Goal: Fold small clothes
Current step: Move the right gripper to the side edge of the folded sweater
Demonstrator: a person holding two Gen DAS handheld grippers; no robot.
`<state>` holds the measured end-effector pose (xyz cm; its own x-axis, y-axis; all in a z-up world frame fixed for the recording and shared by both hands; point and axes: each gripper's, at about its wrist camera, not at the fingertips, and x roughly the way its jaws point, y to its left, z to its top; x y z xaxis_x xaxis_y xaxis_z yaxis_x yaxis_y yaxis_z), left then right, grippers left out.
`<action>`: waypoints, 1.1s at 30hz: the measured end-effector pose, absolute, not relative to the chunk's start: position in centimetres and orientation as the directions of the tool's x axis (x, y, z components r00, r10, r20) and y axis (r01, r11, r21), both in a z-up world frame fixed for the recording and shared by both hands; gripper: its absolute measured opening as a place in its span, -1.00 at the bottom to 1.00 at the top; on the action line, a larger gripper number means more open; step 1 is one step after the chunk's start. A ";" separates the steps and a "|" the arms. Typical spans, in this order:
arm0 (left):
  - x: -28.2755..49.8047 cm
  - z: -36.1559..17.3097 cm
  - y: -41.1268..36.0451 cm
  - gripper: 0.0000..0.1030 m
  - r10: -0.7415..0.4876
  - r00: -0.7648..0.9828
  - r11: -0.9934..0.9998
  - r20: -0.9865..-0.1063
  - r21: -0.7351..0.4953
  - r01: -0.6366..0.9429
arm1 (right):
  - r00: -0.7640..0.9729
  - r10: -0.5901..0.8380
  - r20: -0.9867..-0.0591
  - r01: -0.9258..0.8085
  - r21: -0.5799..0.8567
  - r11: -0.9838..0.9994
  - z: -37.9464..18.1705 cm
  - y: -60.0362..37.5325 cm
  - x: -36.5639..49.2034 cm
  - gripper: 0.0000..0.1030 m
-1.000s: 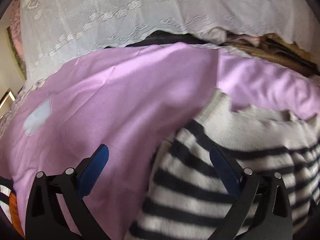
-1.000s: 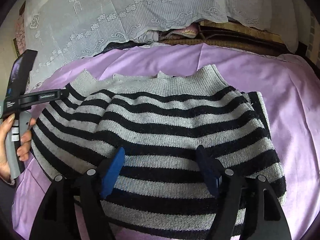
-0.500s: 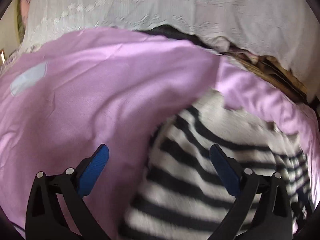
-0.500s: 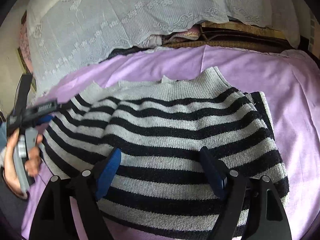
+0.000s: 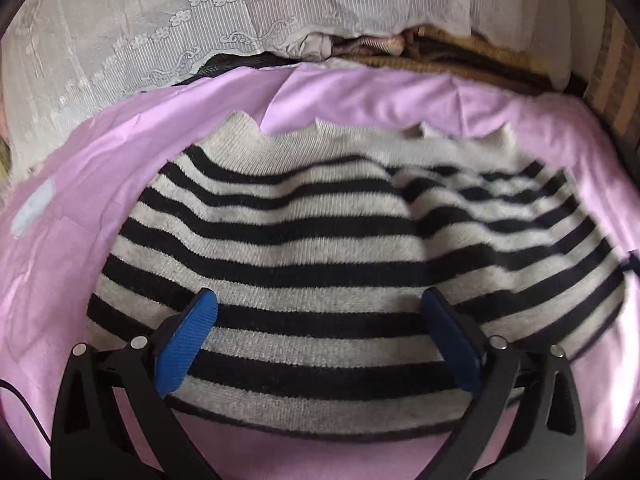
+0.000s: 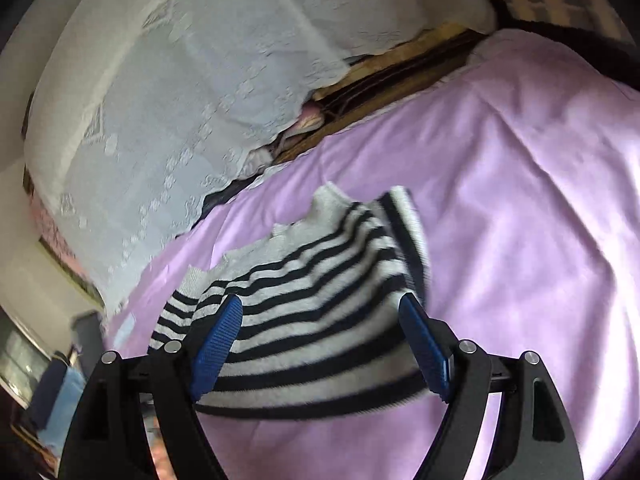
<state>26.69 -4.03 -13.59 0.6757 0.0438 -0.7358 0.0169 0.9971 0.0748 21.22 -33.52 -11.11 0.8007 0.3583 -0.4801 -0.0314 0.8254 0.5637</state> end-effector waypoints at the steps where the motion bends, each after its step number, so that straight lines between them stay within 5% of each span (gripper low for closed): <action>1: 26.8 -14.1 -4.0 0.92 0.041 0.671 0.997 -0.741 0.072 0.019 | 0.805 0.360 -0.472 -0.012 0.593 0.805 -11.5 -34.5 20.6 0.57; 9: 26.2 -13.7 -2.9 0.92 -0.007 0.683 1.000 -0.730 0.007 0.019 | 0.741 0.496 -0.452 0.052 0.776 0.629 -15.7 -36.8 19.2 0.57; 18: 26.3 -13.7 -2.9 0.92 -0.007 0.683 1.000 -0.731 0.008 0.019 | 0.714 0.468 -0.521 0.070 0.719 0.692 -16.0 -35.2 19.4 0.44; 33: 26.3 -13.8 -2.9 0.92 -0.009 0.682 1.000 -0.731 0.006 0.020 | 0.703 0.350 -0.619 0.124 0.592 0.796 -15.8 -32.3 22.0 0.51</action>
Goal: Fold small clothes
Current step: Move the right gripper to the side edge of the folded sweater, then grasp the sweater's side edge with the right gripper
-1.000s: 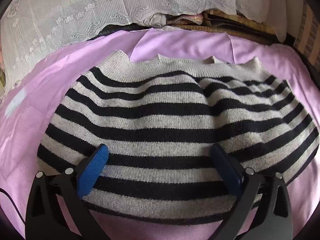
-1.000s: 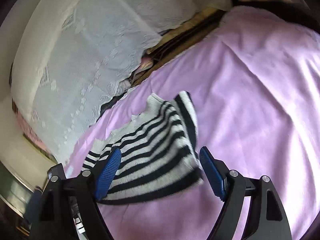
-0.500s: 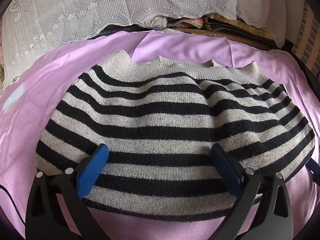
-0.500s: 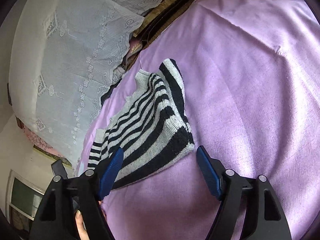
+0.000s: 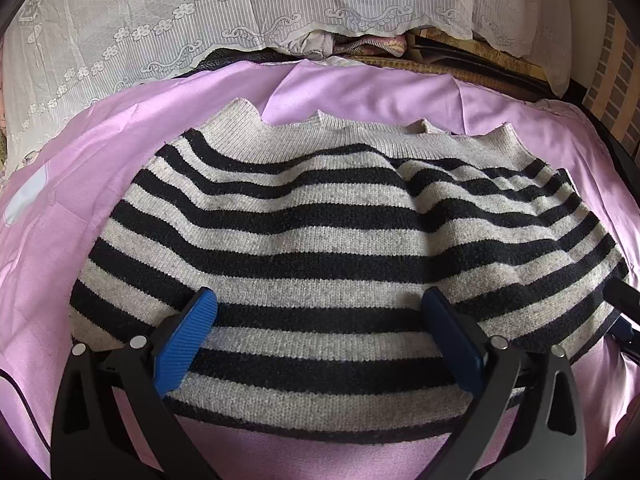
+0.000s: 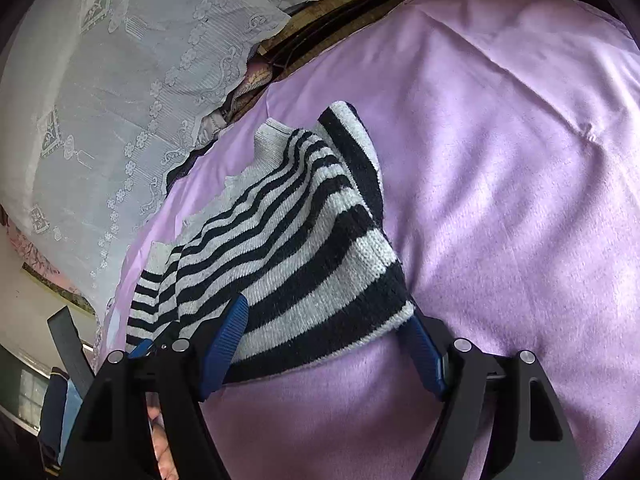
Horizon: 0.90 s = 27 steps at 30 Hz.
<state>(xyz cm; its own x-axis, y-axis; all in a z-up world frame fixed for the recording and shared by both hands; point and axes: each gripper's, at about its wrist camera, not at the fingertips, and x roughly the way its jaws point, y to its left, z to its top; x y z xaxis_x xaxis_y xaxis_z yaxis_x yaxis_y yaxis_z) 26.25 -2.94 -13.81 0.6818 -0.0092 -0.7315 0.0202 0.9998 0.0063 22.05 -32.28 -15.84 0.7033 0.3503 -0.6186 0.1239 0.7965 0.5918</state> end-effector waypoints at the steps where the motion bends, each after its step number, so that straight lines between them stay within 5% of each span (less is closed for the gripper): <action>1: 26.3 -13.8 -2.9 0.92 -0.009 0.682 1.000 -0.731 0.007 0.020 | 0.709 0.343 -0.616 0.131 0.593 0.795 -15.9 -32.3 22.3 0.51; 11: 26.3 -13.8 -3.0 0.92 -0.008 0.681 1.000 -0.732 0.007 0.019 | 0.759 0.225 -0.611 0.209 0.556 0.805 -16.0 -31.8 24.8 0.41; 17: 26.2 -14.0 -3.1 0.92 -0.014 0.680 1.000 -0.733 0.002 0.023 | 0.798 0.239 -0.553 0.221 0.638 0.738 -16.9 -33.7 23.8 -0.08; 27: 26.7 -13.6 -0.8 0.92 -0.059 0.688 0.995 -0.724 -0.099 -0.019 | 0.797 0.272 -0.539 0.205 0.665 0.718 -17.1 -33.9 23.8 -0.07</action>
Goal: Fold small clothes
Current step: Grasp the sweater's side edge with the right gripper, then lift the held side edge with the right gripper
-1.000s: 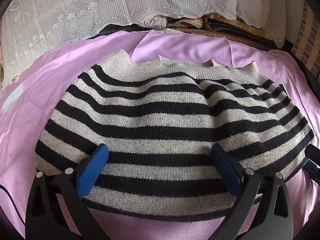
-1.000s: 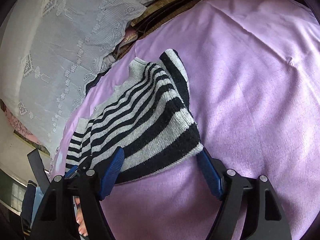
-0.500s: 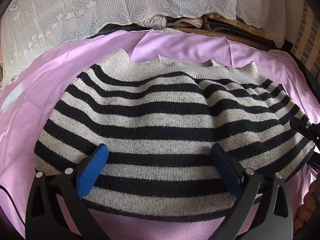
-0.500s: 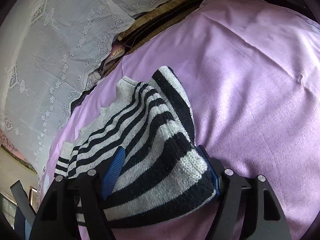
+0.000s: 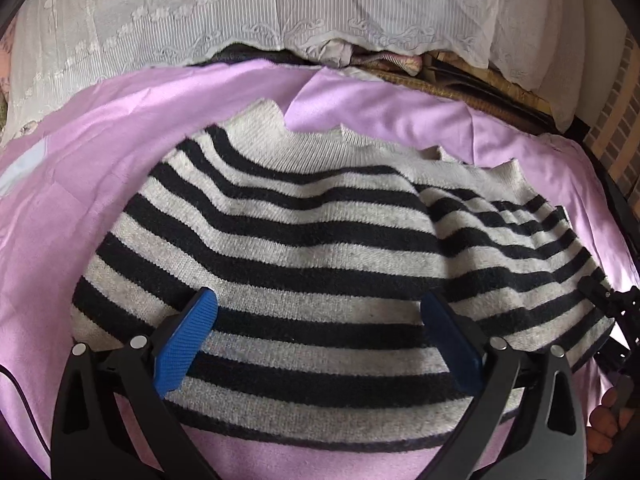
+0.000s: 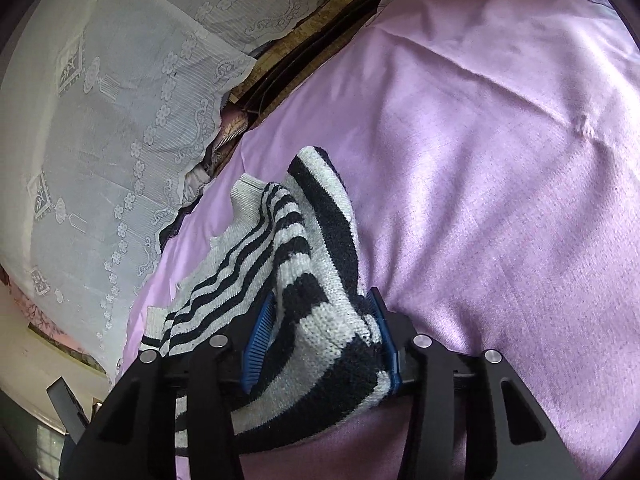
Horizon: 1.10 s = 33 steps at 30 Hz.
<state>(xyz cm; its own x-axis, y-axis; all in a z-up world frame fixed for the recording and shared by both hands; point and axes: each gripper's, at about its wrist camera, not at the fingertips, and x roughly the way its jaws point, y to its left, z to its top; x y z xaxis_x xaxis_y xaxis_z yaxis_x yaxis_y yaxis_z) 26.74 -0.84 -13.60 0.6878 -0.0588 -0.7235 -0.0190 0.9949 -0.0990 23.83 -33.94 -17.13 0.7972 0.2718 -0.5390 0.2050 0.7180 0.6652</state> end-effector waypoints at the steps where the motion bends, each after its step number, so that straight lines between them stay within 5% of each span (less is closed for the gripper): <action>1: 26.8 -13.7 -1.3 0.92 -0.038 0.685 0.997 -0.727 -0.070 -0.020 | 0.797 0.270 -0.540 0.205 0.663 0.720 -17.1 -33.9 23.9 -0.06; 11: 26.9 -13.9 -1.8 0.92 -0.006 0.678 1.000 -0.735 -0.024 -0.018 | 0.794 0.268 -0.545 0.195 0.646 0.738 -17.0 -34.0 25.1 -0.06; 15: 26.9 -13.9 -1.8 0.92 -0.004 0.678 1.000 -0.735 -0.022 -0.018 | 0.795 0.301 -0.526 0.167 0.668 0.725 -17.1 -34.1 24.8 -0.29; 33: 26.9 -14.0 -1.9 0.92 -0.002 0.678 1.000 -0.735 -0.021 -0.020 | 0.774 0.393 -0.496 0.125 0.729 0.673 -17.9 -35.2 26.3 -0.26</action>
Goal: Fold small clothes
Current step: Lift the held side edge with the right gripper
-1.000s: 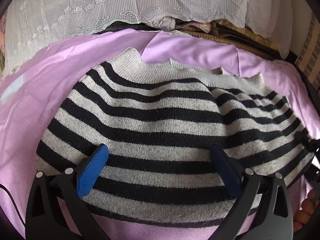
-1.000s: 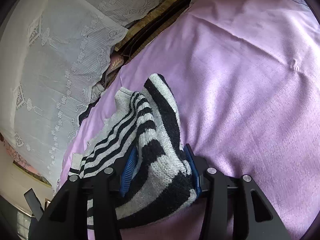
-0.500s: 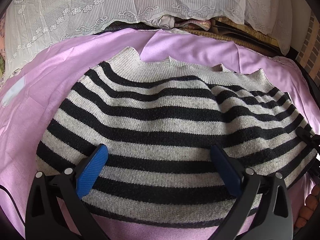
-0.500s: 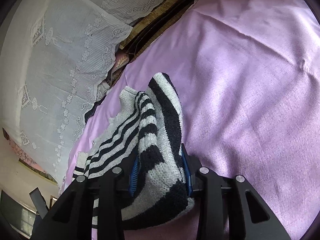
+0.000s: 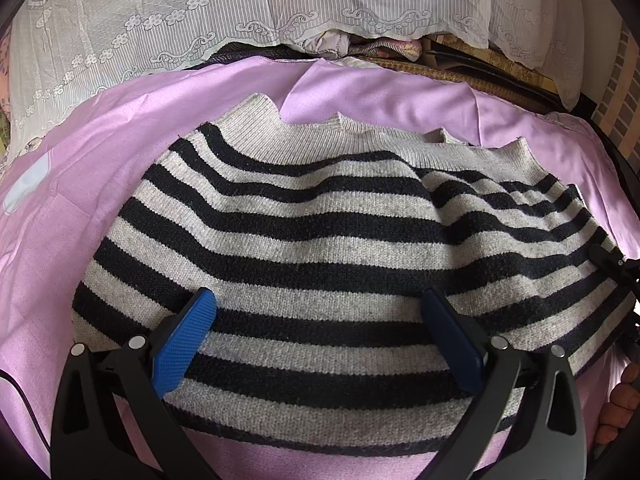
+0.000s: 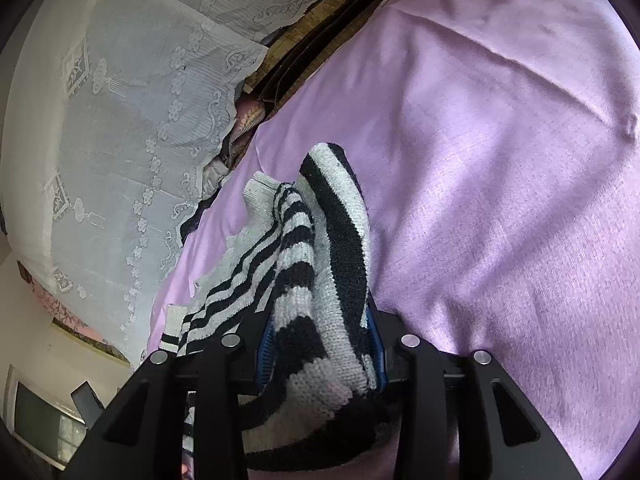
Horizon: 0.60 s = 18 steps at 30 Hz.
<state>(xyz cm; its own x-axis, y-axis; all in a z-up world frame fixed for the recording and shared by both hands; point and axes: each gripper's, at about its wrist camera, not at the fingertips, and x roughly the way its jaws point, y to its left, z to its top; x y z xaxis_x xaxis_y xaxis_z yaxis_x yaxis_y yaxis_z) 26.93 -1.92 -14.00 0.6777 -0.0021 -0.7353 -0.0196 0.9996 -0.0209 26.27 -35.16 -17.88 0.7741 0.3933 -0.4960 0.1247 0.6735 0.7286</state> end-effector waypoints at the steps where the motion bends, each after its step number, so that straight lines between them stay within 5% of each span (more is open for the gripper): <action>1: 26.9 -14.0 -1.9 0.92 -0.002 0.678 1.000 -0.735 -0.021 -0.020 | 0.770 0.399 -0.498 0.123 0.729 0.673 -17.9 -35.2 26.3 -0.26; 18: 26.9 -14.1 -2.1 0.92 0.005 0.675 1.000 -0.737 -0.011 -0.019 | 0.780 0.373 -0.503 0.118 0.702 0.702 -17.7 -35.2 26.1 -0.44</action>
<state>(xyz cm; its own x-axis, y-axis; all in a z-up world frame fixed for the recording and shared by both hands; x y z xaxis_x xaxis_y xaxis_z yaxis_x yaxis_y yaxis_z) 26.87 -2.12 -14.10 0.6755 0.0045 -0.7374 -0.0191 0.9998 -0.0114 26.11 -35.19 -17.70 0.7797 0.3726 -0.5033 0.1177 0.7022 0.7022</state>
